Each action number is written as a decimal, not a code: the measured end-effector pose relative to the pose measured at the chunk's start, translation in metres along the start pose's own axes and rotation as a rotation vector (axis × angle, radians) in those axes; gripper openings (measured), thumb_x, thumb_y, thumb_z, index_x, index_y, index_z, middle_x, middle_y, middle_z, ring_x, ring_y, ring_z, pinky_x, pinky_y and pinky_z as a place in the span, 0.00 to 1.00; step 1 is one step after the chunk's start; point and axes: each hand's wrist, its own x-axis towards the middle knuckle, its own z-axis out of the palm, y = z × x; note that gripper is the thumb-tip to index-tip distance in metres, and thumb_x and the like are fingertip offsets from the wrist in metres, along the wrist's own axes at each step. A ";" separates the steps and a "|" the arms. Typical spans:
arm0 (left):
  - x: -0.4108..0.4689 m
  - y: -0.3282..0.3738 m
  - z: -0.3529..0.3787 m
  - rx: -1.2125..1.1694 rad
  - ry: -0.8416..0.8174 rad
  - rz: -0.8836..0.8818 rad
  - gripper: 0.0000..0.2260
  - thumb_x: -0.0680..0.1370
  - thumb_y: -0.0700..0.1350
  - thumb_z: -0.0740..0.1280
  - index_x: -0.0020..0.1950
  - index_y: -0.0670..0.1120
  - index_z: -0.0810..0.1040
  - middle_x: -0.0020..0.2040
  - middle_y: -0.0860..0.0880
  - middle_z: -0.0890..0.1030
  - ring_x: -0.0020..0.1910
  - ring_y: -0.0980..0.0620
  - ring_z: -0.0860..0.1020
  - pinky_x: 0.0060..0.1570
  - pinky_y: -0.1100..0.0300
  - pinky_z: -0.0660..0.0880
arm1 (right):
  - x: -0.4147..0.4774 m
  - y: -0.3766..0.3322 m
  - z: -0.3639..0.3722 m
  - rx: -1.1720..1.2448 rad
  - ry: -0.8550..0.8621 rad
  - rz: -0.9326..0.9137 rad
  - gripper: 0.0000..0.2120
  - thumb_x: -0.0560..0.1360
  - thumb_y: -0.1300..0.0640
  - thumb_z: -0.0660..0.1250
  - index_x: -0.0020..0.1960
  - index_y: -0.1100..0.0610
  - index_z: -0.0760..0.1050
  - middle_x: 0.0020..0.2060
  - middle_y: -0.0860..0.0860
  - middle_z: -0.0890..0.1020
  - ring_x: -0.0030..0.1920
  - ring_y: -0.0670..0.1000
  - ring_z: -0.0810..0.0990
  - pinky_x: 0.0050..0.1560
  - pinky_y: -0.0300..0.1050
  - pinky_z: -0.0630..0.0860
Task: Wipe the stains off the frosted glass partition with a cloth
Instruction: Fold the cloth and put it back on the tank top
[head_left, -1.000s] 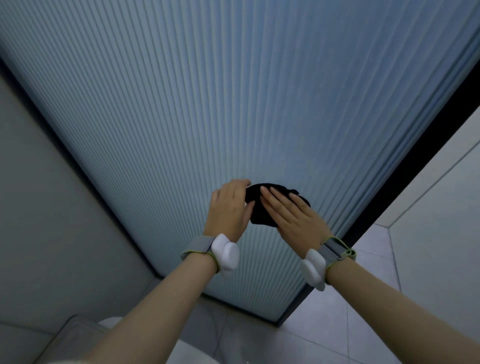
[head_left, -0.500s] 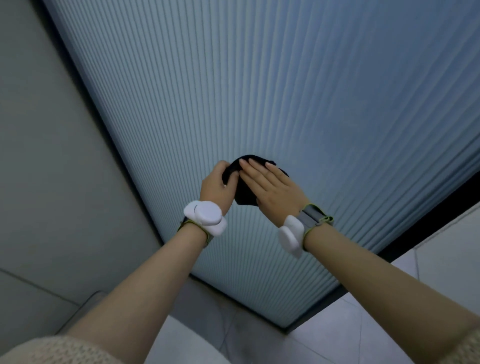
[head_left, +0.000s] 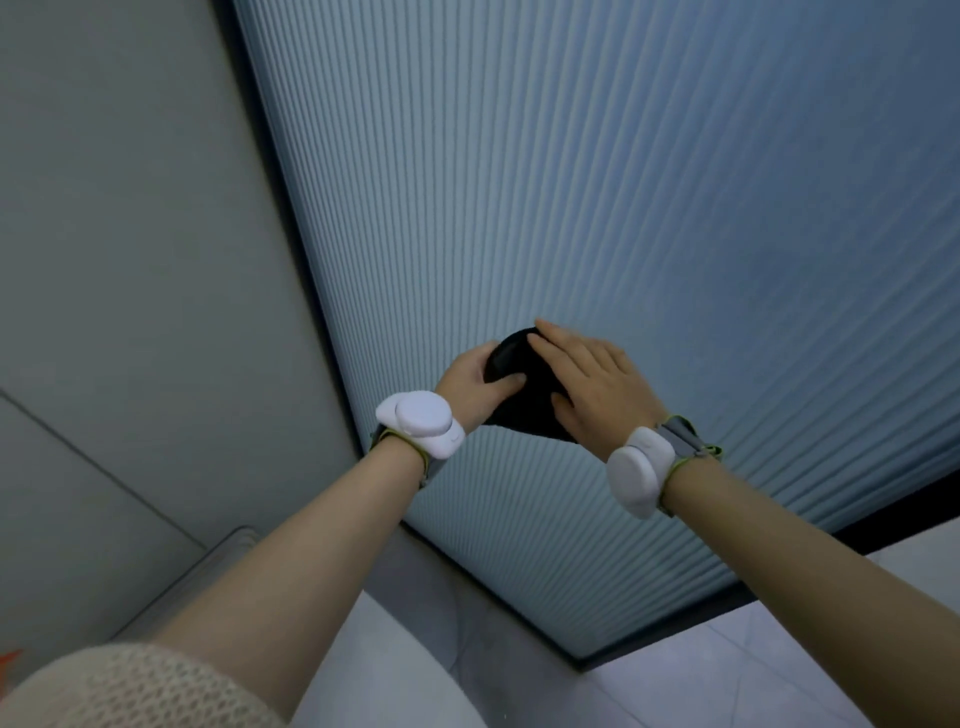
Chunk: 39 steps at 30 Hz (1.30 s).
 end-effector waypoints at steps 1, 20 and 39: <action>-0.004 -0.003 -0.006 0.024 -0.014 -0.016 0.14 0.76 0.35 0.64 0.61 0.36 0.72 0.58 0.36 0.78 0.57 0.42 0.76 0.59 0.48 0.73 | 0.001 -0.002 0.005 0.052 -0.049 0.024 0.30 0.73 0.62 0.61 0.73 0.57 0.55 0.75 0.52 0.57 0.73 0.52 0.59 0.71 0.47 0.56; -0.135 -0.115 -0.149 -0.093 0.133 -0.411 0.12 0.74 0.31 0.63 0.52 0.44 0.78 0.41 0.52 0.80 0.39 0.59 0.79 0.36 0.74 0.75 | 0.017 -0.185 0.146 1.552 -0.888 0.731 0.22 0.79 0.45 0.50 0.67 0.55 0.66 0.65 0.55 0.73 0.62 0.56 0.73 0.68 0.42 0.65; -0.241 -0.261 -0.173 -0.058 0.589 -0.775 0.15 0.76 0.35 0.62 0.63 0.35 0.70 0.61 0.36 0.75 0.60 0.39 0.74 0.56 0.55 0.70 | 0.014 -0.275 0.254 1.059 -0.735 0.413 0.15 0.76 0.61 0.62 0.62 0.63 0.70 0.57 0.62 0.79 0.58 0.61 0.77 0.57 0.46 0.72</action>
